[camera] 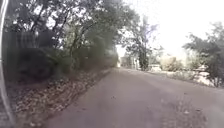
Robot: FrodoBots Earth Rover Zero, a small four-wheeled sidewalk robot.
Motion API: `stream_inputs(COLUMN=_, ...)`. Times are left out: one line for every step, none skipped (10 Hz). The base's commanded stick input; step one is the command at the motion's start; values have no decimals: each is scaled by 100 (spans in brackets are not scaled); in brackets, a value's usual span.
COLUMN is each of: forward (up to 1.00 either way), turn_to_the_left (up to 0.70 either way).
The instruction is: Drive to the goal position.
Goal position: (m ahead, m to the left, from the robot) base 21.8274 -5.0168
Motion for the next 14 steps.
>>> stream_inputs(forward=70, turn_to_the_left=0)
stream_inputs(forward=70, turn_to_the_left=0)
stream_inputs(forward=70, turn_to_the_left=0)
stream_inputs(forward=70, turn_to_the_left=0)
stream_inputs(forward=70, turn_to_the_left=2)
stream_inputs(forward=70, turn_to_the_left=2)
stream_inputs(forward=70, turn_to_the_left=3)
stream_inputs(forward=70, turn_to_the_left=3)
stream_inputs(forward=70, turn_to_the_left=3)
stream_inputs(forward=70, turn_to_the_left=3)
stream_inputs(forward=70, turn_to_the_left=3)
stream_inputs(forward=70, turn_to_the_left=3)
stream_inputs(forward=70, turn_to_the_left=2)
stream_inputs(forward=70, turn_to_the_left=0)
